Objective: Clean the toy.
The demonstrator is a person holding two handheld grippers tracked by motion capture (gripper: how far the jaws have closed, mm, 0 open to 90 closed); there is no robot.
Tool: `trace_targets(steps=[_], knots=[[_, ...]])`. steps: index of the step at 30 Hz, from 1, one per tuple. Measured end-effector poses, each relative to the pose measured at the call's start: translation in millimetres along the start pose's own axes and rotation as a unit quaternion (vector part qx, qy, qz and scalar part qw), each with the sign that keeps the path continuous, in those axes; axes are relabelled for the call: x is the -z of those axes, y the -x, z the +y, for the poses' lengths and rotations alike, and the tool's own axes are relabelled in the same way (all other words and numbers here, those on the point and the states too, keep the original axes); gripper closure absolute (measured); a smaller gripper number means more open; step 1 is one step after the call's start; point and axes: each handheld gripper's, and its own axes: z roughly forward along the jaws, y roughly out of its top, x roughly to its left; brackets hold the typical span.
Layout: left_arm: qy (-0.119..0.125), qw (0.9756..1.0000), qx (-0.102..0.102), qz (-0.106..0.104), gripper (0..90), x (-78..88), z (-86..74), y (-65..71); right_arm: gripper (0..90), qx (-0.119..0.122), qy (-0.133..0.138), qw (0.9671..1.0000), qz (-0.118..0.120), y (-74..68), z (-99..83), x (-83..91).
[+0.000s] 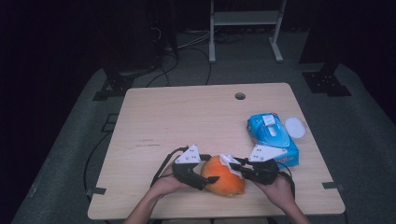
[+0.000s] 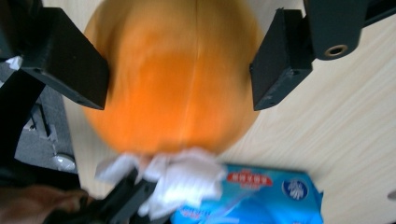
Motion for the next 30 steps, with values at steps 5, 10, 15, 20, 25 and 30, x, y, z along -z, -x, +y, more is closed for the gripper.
trace_targets(steps=[5,10,15,20,25,30], knots=[[-0.016,0.9998,-0.014,0.005,24.0,-4.0,-4.0,2.4,76.6,0.019,0.009,0.9997,0.014,-12.6,7.3,-5.5],[-0.025,0.9996,0.007,0.014,27.2,-0.1,-9.9,-3.0,76.6,0.016,0.000,0.9997,0.018,-9.3,4.4,-6.9],[-0.021,0.9994,0.022,0.019,28.1,-0.8,-11.8,-5.6,76.6,-0.003,-0.007,0.9999,0.007,3.2,-4.1,-3.2],[-0.024,0.9991,0.024,0.025,29.2,-2.6,-12.2,-6.5,76.6,0.011,0.002,0.9999,0.013,-7.2,3.1,-2.6],[-0.023,0.9991,0.029,0.019,30.1,1.5,-15.5,-9.8,76.6,0.024,-0.002,0.9995,0.018,-10.9,4.4,-5.1],[-0.023,0.9991,0.032,0.014,30.4,4.1,-17.7,-11.0,76.6,-0.003,-0.009,1.0000,0.003,4.6,-5.3,2.7]])
